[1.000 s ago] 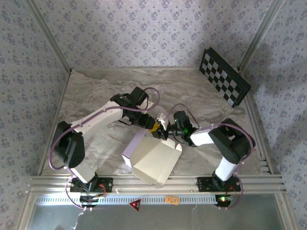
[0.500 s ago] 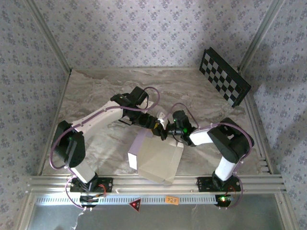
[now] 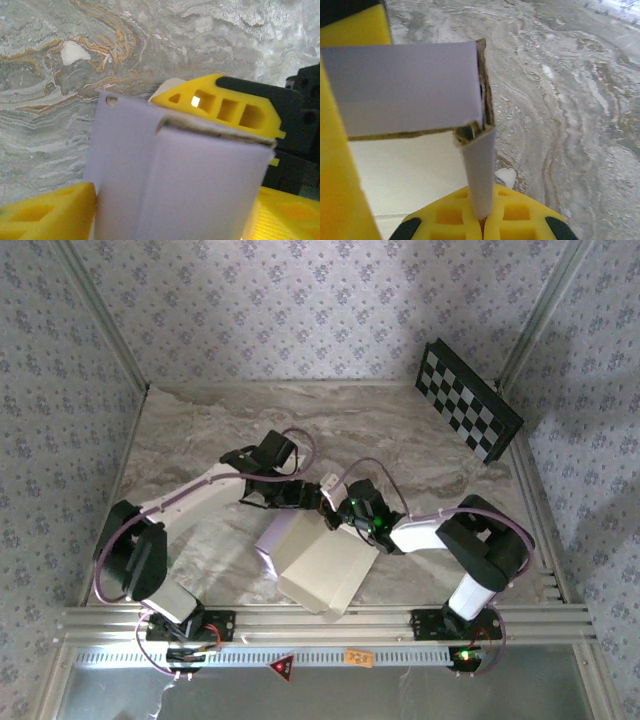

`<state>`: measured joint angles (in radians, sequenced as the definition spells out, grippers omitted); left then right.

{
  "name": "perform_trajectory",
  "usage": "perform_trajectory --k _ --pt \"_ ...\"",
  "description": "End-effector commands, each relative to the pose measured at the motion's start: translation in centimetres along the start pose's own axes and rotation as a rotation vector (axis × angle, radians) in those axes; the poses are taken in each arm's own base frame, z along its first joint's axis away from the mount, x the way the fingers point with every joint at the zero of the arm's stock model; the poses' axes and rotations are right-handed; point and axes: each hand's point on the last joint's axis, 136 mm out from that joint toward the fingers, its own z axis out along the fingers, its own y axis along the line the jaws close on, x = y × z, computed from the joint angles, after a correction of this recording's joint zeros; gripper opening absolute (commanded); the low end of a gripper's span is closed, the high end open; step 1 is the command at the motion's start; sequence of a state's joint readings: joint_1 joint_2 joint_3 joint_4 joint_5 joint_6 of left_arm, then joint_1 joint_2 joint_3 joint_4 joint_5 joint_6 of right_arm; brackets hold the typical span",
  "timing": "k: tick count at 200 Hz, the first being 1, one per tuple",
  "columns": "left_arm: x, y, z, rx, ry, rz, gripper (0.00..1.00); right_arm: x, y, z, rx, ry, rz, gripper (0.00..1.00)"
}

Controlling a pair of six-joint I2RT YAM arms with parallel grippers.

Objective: Fold the paper box

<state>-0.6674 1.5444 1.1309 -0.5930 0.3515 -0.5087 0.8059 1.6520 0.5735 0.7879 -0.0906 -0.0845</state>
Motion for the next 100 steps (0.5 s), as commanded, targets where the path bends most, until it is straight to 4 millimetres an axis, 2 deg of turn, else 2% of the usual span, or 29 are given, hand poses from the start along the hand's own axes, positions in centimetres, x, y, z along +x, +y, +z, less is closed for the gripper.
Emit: perform_trajectory --k 1,63,83,89,100 --pt "-1.0 -7.2 -2.1 0.318 -0.057 0.006 0.75 -0.1 -0.2 0.5 0.077 -0.031 -0.036 0.00" --pt "-1.5 -8.0 -2.5 0.411 -0.112 -0.041 0.78 0.7 1.0 1.0 0.006 -0.018 -0.013 0.00" --pt "-2.0 -7.3 -3.6 0.374 -0.153 -0.039 0.80 1.0 0.9 0.8 -0.006 -0.006 -0.003 0.00" --pt "-2.3 -6.9 -4.4 0.352 -0.178 -0.036 0.86 1.1 0.8 0.7 -0.009 -0.004 0.000 0.00" --pt "-3.0 -6.0 -5.7 0.309 -0.230 -0.034 0.90 1.3 0.8 0.5 -0.020 0.003 -0.001 0.00"
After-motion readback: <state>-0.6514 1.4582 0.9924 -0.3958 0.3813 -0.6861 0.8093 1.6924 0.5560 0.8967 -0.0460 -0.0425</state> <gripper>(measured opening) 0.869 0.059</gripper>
